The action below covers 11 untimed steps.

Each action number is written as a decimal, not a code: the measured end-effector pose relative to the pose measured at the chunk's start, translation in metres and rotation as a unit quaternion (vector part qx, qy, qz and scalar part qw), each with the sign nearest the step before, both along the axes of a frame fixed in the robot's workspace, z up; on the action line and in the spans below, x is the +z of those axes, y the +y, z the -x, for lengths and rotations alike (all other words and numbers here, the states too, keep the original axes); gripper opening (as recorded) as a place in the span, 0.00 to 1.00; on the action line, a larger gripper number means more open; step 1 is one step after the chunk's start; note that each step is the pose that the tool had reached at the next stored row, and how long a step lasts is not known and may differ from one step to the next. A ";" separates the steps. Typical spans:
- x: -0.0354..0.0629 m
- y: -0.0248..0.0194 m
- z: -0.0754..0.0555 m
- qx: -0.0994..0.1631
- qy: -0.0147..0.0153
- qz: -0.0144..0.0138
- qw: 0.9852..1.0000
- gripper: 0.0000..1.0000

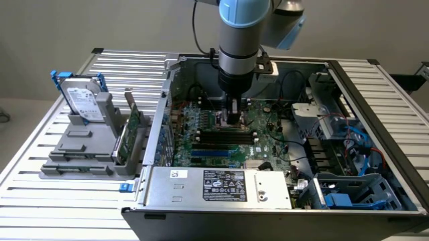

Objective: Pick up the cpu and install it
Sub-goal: 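Place the cpu into insertion slot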

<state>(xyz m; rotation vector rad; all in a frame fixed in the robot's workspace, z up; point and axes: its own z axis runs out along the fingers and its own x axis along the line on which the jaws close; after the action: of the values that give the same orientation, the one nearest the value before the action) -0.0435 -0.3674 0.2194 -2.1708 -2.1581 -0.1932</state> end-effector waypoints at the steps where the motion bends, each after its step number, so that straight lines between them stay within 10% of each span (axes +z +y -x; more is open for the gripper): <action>1: -0.0011 0.0000 0.000 0.000 0.000 0.000 1.000 0.55; 11: -0.0064 0.0000 0.001 0.000 0.000 0.000 1.000 0.55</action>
<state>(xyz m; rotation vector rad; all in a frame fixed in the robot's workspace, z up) -0.0446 -0.3674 0.2130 -2.1709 -2.1582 -0.1937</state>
